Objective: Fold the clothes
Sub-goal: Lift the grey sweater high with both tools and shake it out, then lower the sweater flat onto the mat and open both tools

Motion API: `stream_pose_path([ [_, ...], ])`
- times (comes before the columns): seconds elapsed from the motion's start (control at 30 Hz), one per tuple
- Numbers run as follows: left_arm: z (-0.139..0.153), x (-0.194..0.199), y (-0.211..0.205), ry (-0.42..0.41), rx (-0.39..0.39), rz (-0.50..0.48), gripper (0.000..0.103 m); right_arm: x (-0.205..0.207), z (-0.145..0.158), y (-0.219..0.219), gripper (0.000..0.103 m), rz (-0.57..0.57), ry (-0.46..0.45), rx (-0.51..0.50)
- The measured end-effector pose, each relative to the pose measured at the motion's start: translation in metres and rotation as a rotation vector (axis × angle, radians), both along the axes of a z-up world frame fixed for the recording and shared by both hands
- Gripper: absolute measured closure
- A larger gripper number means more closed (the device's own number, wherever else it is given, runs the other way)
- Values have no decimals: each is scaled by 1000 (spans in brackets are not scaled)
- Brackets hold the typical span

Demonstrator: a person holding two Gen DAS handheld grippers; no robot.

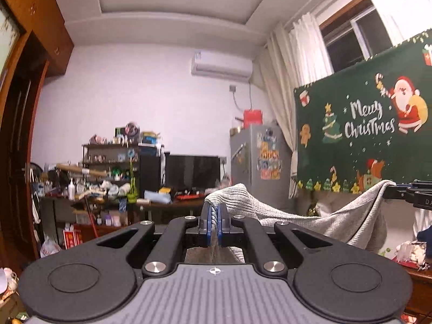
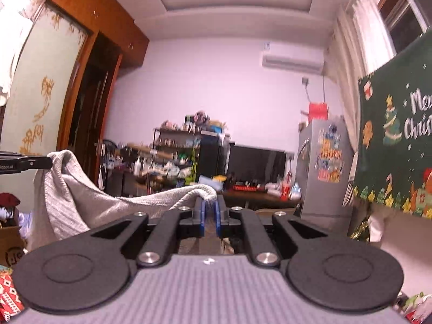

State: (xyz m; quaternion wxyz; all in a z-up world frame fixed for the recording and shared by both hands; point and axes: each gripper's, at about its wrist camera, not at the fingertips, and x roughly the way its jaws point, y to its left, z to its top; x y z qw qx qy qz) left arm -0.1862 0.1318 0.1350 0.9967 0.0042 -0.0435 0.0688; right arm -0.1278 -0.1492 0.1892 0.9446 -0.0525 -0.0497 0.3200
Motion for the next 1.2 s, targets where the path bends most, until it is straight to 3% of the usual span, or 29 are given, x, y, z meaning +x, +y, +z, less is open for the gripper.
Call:
stream_pose_path([
  [0.13, 4, -11, -6, 0, -7, -2, 99, -24, 8, -18, 95, 16, 2, 22],
  [0.27, -27, 8, -5, 87, -39, 13, 99, -18, -8, -22, 95, 34, 87, 7],
  [0.47, -102, 64, 20, 288, -148, 8, 99, 40, -80, 6, 95, 21, 295, -67],
  [0.6, -139, 98, 30, 383, -152, 8, 99, 75, -128, 29, 95, 10, 407, -121],
  [0.77, -169, 134, 46, 454, -175, 10, 99, 133, -176, 64, 95, 9, 488, -180],
  [1.07, -233, 187, 77, 613, -290, 28, 99, 255, -278, 123, 95, 6, 685, -201],
  [1.2, -251, 211, 91, 647, -359, 27, 99, 288, -313, 138, 95, -8, 736, -218],
])
